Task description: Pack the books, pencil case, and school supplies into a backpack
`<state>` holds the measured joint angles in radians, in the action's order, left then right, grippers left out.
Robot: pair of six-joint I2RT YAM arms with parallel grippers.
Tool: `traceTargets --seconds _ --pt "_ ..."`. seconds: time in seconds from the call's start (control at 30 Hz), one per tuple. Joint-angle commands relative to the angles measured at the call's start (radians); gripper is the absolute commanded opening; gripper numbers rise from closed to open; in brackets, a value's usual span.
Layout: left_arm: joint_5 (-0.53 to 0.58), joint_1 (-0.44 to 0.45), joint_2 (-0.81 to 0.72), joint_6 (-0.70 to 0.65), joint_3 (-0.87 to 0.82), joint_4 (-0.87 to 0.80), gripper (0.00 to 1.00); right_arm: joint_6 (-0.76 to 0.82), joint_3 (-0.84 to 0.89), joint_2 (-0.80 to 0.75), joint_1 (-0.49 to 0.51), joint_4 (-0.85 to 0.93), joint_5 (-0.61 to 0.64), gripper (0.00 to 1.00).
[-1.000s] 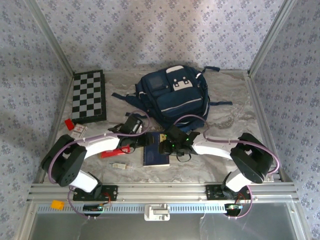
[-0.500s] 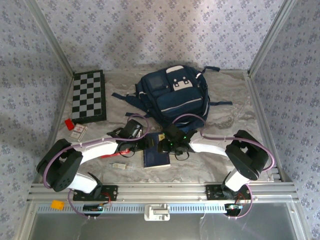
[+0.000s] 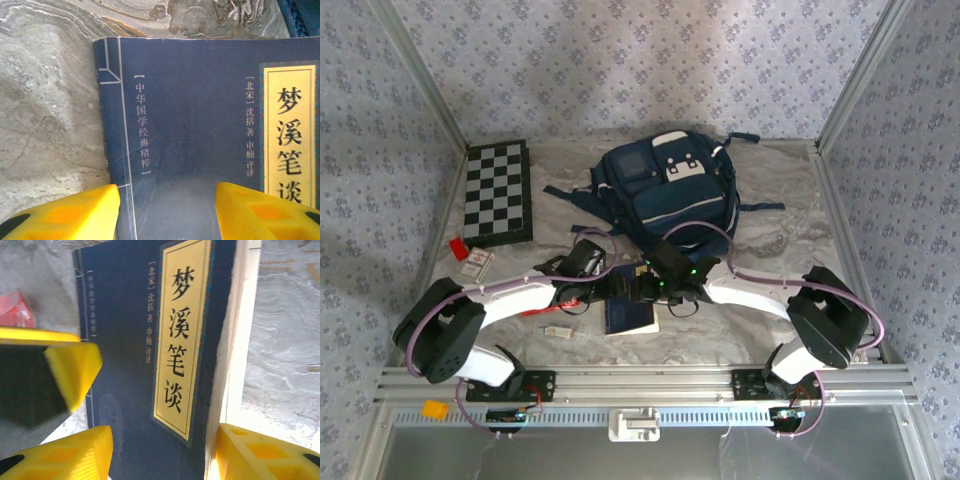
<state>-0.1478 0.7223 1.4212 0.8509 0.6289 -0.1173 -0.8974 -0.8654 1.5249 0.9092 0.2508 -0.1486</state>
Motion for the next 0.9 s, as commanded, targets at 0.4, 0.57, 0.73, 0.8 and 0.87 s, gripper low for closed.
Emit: traceTargets --seconds 0.4,0.57,0.73,0.8,0.87 --pt "0.015 0.006 0.02 0.008 -0.008 -0.036 0.53 -0.006 0.034 -0.023 -0.006 -0.095 -0.076 0.3" --pt "0.016 0.006 0.018 0.01 -0.006 -0.038 0.53 -0.015 0.052 -0.041 -0.009 -0.102 -0.075 0.16" --pt "0.022 0.006 0.01 0.007 -0.003 -0.043 0.53 -0.021 0.06 -0.062 -0.007 -0.11 -0.071 0.06" --pt "0.025 0.006 0.006 0.004 0.002 -0.048 0.53 -0.022 0.059 -0.069 -0.006 -0.11 -0.071 0.06" --pt "0.027 0.005 0.005 -0.001 0.008 -0.056 0.53 -0.021 0.058 -0.076 -0.006 -0.102 -0.072 0.08"
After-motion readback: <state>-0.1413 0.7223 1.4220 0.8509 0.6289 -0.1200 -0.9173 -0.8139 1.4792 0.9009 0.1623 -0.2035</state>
